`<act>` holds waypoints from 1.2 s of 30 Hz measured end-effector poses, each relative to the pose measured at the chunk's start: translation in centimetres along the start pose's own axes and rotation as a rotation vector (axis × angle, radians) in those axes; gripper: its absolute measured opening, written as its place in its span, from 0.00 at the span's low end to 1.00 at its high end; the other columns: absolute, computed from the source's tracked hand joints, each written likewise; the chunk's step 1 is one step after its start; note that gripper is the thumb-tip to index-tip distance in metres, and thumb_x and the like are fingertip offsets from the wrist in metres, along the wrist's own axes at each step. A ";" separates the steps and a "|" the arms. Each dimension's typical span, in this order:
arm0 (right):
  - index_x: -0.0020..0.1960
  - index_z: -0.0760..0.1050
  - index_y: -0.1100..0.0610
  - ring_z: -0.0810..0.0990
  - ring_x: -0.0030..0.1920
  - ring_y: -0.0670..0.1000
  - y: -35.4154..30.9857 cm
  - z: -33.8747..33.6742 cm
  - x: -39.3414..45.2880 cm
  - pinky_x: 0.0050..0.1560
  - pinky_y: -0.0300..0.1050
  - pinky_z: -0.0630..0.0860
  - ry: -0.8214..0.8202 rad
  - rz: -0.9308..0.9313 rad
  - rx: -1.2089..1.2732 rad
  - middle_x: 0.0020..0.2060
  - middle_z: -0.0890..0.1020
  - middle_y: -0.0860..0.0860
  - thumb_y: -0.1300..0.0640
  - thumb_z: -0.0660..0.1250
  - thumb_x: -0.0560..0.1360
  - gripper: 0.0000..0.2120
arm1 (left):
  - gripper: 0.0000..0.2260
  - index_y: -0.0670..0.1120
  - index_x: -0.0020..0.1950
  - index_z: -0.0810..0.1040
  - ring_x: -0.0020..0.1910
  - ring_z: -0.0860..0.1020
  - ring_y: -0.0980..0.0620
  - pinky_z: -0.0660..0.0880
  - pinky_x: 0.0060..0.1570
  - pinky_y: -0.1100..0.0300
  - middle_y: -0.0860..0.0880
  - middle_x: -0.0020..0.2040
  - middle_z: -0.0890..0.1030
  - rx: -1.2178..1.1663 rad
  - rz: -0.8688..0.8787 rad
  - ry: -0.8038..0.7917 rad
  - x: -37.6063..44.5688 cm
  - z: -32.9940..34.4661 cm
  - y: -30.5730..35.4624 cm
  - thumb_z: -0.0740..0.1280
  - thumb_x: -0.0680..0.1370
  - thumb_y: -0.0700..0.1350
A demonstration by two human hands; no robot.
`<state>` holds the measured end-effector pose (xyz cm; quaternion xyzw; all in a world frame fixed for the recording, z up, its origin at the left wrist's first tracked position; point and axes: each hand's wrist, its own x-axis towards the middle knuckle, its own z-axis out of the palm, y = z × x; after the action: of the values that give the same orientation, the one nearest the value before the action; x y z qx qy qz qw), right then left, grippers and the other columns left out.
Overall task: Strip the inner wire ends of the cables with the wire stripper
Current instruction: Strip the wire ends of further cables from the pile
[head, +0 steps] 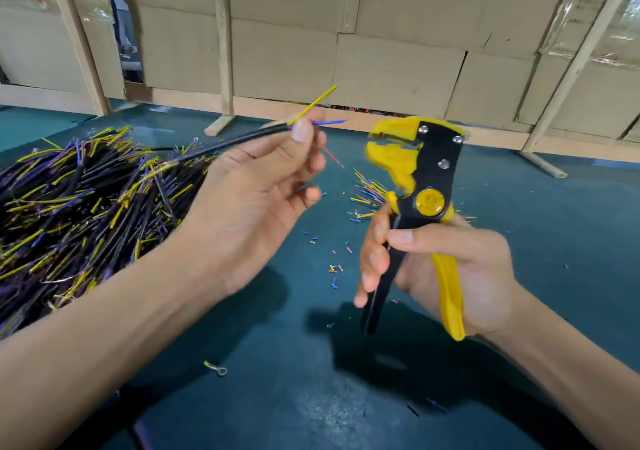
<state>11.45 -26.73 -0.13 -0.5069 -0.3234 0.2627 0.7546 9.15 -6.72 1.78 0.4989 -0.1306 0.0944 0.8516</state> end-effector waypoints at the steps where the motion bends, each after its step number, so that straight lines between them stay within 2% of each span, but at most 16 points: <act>1: 0.43 0.76 0.65 0.79 0.34 0.60 0.3 0.2 0.0 0.39 0.60 0.79 0.002 0.008 -0.003 0.33 0.77 0.61 0.63 0.68 0.69 0.05 | 0.08 0.49 0.51 0.86 0.44 0.79 0.56 0.73 0.41 0.64 0.54 0.45 0.82 -0.017 0.004 0.001 -0.1 0.2 -0.3 0.68 0.77 0.46; 6: 0.44 0.76 0.66 0.80 0.35 0.60 1.2 0.8 0.0 0.40 0.60 0.80 -0.038 0.019 -0.021 0.34 0.77 0.61 0.64 0.66 0.71 0.05 | 0.08 0.48 0.49 0.86 0.48 0.84 0.52 0.80 0.48 0.59 0.53 0.45 0.84 -0.176 -0.021 0.013 -0.5 0.7 -1.0 0.68 0.76 0.45; 10: 0.44 0.76 0.66 0.80 0.35 0.61 1.3 1.0 0.0 0.40 0.61 0.80 -0.036 0.012 -0.026 0.34 0.78 0.61 0.64 0.66 0.71 0.05 | 0.07 0.49 0.46 0.86 0.52 0.84 0.50 0.81 0.48 0.57 0.54 0.47 0.84 -0.323 -0.065 0.059 -0.4 0.8 -0.9 0.67 0.78 0.46; 15: 0.44 0.76 0.66 0.79 0.35 0.61 1.5 1.3 0.1 0.41 0.62 0.80 -0.005 0.009 -0.044 0.34 0.77 0.62 0.67 0.66 0.71 0.02 | 0.07 0.49 0.46 0.86 0.50 0.84 0.54 0.81 0.48 0.58 0.56 0.47 0.84 -0.302 -0.072 0.024 -0.7 1.1 -1.2 0.67 0.77 0.46; 18: 0.44 0.76 0.66 0.79 0.35 0.61 1.6 1.4 0.0 0.41 0.62 0.80 0.002 0.007 -0.039 0.34 0.77 0.62 0.68 0.65 0.71 0.03 | 0.07 0.49 0.49 0.83 0.49 0.83 0.55 0.80 0.50 0.60 0.57 0.47 0.84 -0.270 -0.061 -0.011 -1.0 1.2 -1.4 0.67 0.76 0.45; 20: 0.44 0.76 0.66 0.80 0.35 0.61 1.6 1.4 0.1 0.41 0.62 0.80 -0.008 0.007 -0.032 0.34 0.77 0.62 0.65 0.66 0.70 0.04 | 0.08 0.49 0.52 0.82 0.50 0.83 0.56 0.79 0.52 0.61 0.57 0.46 0.85 -0.244 -0.064 -0.013 -1.2 1.1 -1.6 0.64 0.76 0.44; 21: 0.44 0.76 0.66 0.80 0.35 0.61 1.6 1.4 0.1 0.41 0.61 0.80 -0.009 0.009 -0.030 0.34 0.77 0.62 0.64 0.66 0.70 0.05 | 0.10 0.50 0.51 0.84 0.50 0.83 0.56 0.79 0.53 0.61 0.57 0.45 0.85 -0.248 -0.068 -0.012 -1.3 1.0 -1.6 0.63 0.79 0.43; 23: 0.43 0.76 0.66 0.80 0.35 0.61 1.7 1.4 0.1 0.40 0.61 0.80 -0.007 0.012 -0.023 0.34 0.77 0.62 0.63 0.66 0.70 0.05 | 0.20 0.50 0.44 0.87 0.51 0.83 0.57 0.78 0.56 0.60 0.57 0.46 0.85 -0.249 -0.083 -0.009 -1.5 0.9 -1.7 0.57 0.85 0.42; 25: 0.43 0.76 0.66 0.80 0.34 0.61 1.7 1.5 0.2 0.40 0.61 0.80 -0.008 0.010 -0.013 0.34 0.77 0.62 0.64 0.66 0.70 0.05 | 0.24 0.50 0.42 0.88 0.52 0.82 0.58 0.76 0.63 0.60 0.57 0.46 0.85 -0.244 -0.100 -0.027 -1.6 0.9 -1.8 0.54 0.86 0.43; 26: 0.43 0.76 0.66 0.80 0.34 0.61 1.7 1.5 0.2 0.40 0.60 0.80 -0.010 0.010 -0.010 0.33 0.77 0.62 0.64 0.66 0.70 0.05 | 0.23 0.50 0.41 0.88 0.52 0.82 0.58 0.75 0.64 0.60 0.57 0.47 0.85 -0.252 -0.105 -0.042 -1.6 0.9 -1.9 0.55 0.85 0.42; 30: 0.43 0.76 0.66 0.79 0.34 0.61 1.8 1.6 0.3 0.39 0.59 0.80 0.000 0.010 -0.003 0.33 0.76 0.61 0.63 0.66 0.69 0.05 | 0.08 0.50 0.43 0.88 0.53 0.82 0.56 0.77 0.61 0.59 0.56 0.48 0.85 -0.245 -0.097 0.014 -1.5 1.3 -1.7 0.67 0.75 0.45; 33: 0.43 0.76 0.66 0.79 0.34 0.61 1.8 1.6 0.3 0.39 0.60 0.80 0.002 0.006 0.002 0.33 0.76 0.62 0.63 0.66 0.69 0.05 | 0.07 0.49 0.45 0.86 0.52 0.82 0.56 0.77 0.61 0.59 0.55 0.46 0.85 -0.245 -0.088 0.019 -1.7 1.5 -1.6 0.69 0.72 0.45; 36: 0.43 0.76 0.66 0.80 0.34 0.61 1.9 1.7 0.3 0.39 0.61 0.80 -0.003 0.013 0.002 0.33 0.77 0.62 0.63 0.66 0.70 0.05 | 0.09 0.46 0.52 0.81 0.53 0.82 0.56 0.77 0.58 0.61 0.54 0.46 0.85 -0.281 -0.100 0.036 -2.0 1.5 -1.7 0.65 0.74 0.43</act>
<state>10.27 -24.84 -1.39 -0.5080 -0.3211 0.2686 0.7528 7.60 -8.91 0.45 0.3790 -0.1023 0.0417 0.9188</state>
